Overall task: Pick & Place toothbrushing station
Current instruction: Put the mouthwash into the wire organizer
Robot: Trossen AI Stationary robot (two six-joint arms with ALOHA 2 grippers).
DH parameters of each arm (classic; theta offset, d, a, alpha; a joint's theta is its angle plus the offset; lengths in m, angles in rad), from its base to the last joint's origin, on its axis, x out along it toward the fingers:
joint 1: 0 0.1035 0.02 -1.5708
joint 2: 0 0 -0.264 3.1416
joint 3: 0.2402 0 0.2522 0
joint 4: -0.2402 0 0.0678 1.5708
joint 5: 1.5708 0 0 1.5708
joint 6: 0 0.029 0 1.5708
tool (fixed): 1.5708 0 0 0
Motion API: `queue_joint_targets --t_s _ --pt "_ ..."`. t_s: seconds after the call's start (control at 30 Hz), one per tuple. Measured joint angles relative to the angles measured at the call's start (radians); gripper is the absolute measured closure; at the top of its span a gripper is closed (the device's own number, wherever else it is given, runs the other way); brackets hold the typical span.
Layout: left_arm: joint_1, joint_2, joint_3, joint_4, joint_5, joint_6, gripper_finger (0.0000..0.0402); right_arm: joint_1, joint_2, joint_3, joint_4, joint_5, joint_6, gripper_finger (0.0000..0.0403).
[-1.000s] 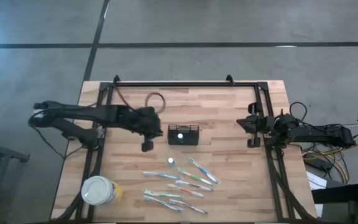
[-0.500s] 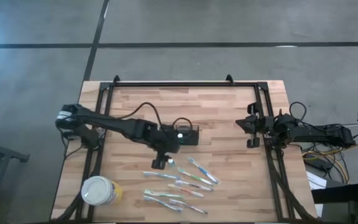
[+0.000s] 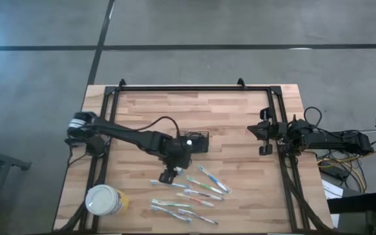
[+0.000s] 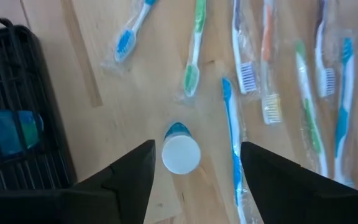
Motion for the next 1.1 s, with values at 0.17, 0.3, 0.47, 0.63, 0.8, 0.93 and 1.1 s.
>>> queue_joint_targets --t_s 0.17,0.3,0.47,0.63,0.8,0.93,1.1 --pt "0.000 0.019 0.000 0.007 -0.012 0.005 0.0163 0.000 0.000 0.000 0.000 0.000 0.002 0.0394" --pt "0.000 0.035 0.000 0.011 -0.024 0.005 0.0170 0.000 0.000 0.000 0.000 0.000 -0.001 0.0394" --pt "0.000 0.053 0.000 0.011 -0.025 0.020 0.0181 0.000 0.000 0.000 0.000 0.000 -0.002 0.0394" --pt "0.000 0.063 0.000 0.011 -0.025 0.030 0.0190 0.000 0.000 0.000 0.000 0.000 -0.002 0.0394" --pt "-0.001 0.063 0.000 0.011 -0.025 0.031 0.0197 0.000 0.001 0.000 0.000 0.000 -0.002 0.0394" --pt "-0.001 0.063 0.000 0.014 -0.025 0.031 0.0210 0.000 0.001 0.000 0.000 0.000 -0.002 0.0394" --pt "-0.001 0.063 0.000 0.016 -0.025 0.033 0.0247 0.000 0.001 0.000 -0.001 0.000 -0.007 0.0394"
